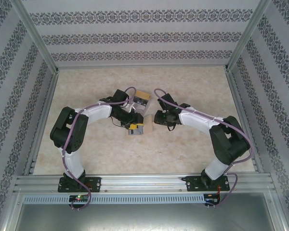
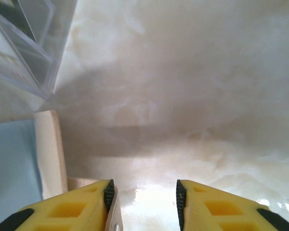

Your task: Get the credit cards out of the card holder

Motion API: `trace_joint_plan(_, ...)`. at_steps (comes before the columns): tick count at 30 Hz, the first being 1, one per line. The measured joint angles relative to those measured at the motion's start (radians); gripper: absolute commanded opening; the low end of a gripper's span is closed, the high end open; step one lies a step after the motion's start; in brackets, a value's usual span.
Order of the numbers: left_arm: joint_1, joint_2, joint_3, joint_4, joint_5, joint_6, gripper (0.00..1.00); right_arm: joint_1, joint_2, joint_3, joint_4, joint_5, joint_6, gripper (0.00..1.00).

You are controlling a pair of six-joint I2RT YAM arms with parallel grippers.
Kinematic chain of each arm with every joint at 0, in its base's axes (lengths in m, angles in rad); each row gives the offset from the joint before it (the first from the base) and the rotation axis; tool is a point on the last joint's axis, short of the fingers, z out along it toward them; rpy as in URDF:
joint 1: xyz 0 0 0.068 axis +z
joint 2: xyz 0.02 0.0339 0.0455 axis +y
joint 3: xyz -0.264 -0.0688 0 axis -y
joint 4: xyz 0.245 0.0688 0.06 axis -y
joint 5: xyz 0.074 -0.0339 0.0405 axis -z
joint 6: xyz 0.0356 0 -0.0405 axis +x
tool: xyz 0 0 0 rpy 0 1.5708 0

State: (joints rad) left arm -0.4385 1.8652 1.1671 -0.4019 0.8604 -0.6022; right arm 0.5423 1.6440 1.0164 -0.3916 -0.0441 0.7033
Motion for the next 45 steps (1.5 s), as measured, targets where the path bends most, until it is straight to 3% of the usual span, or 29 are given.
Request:
trace_joint_plan(17,-0.058,-0.012,0.002,0.136,-0.056,-0.103,0.63,-0.017,-0.11,-0.045,0.008,0.035,0.026,0.48)
trace_joint_plan(25,-0.065,-0.019,0.001,0.191,-0.057,-0.132,0.64,-0.024,-0.15,-0.07,0.007,0.075,0.031,0.49)
trace_joint_plan(30,-0.086,-0.006,0.004,0.216,-0.056,-0.147,0.52,-0.024,-0.18,-0.076,0.008,0.082,0.031,0.47)
trace_joint_plan(35,-0.092,0.024,0.017,0.216,-0.066,-0.151,0.44,-0.023,-0.181,-0.077,0.011,0.074,0.027,0.39)
trace_joint_plan(40,-0.092,0.022,0.017,0.186,-0.14,-0.139,0.4,-0.005,-0.155,-0.064,0.027,0.041,0.006,0.33)
trace_joint_plan(45,-0.09,-0.016,-0.006,0.143,-0.239,-0.14,0.36,0.053,-0.035,0.012,0.021,0.006,-0.015,0.27)
